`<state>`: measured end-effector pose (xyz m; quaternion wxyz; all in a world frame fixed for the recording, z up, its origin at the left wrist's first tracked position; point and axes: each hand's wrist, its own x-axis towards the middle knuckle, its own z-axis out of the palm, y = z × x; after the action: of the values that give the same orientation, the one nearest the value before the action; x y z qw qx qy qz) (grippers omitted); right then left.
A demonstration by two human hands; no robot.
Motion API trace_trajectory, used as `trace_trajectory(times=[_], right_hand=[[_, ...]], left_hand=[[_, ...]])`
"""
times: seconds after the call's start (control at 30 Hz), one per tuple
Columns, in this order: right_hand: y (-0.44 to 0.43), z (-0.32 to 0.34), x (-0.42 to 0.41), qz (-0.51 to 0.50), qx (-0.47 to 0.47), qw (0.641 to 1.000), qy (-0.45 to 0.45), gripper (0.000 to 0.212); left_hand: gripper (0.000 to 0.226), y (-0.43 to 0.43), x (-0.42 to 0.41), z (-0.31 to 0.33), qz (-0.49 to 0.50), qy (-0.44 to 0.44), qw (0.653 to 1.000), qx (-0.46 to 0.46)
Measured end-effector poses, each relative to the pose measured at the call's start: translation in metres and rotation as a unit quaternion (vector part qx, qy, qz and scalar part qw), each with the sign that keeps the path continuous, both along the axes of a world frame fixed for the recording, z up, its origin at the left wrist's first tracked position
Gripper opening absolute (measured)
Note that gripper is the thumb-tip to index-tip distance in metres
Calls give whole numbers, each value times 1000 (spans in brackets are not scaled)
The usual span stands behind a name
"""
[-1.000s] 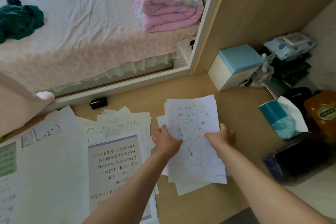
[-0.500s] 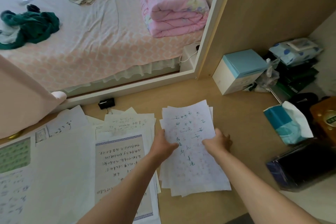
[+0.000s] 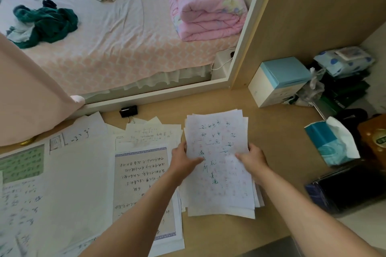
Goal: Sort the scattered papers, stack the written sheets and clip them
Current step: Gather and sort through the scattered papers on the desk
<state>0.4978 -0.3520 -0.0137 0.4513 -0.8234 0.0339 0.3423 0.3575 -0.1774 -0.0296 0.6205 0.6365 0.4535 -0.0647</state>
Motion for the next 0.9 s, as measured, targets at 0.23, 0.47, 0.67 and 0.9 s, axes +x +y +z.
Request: trace_trajectory(times=[0.23,0.47,0.67,0.9], right_hand=[[11,37,-6,59,120,981,137,25],[83,17,-97,160,-19,986,33,24],[128,-17,-175,169,-168,971,-35,27],[137,-33,-203,97,-222,970,-32,57]], left_hand=[[43,30,-34,43,33,-40,996,-78],[23,63,-119,41,61,40,993,93],[46,82,-181,16,0,207,960,187],[87,95,-183,14,86,148,981,88]])
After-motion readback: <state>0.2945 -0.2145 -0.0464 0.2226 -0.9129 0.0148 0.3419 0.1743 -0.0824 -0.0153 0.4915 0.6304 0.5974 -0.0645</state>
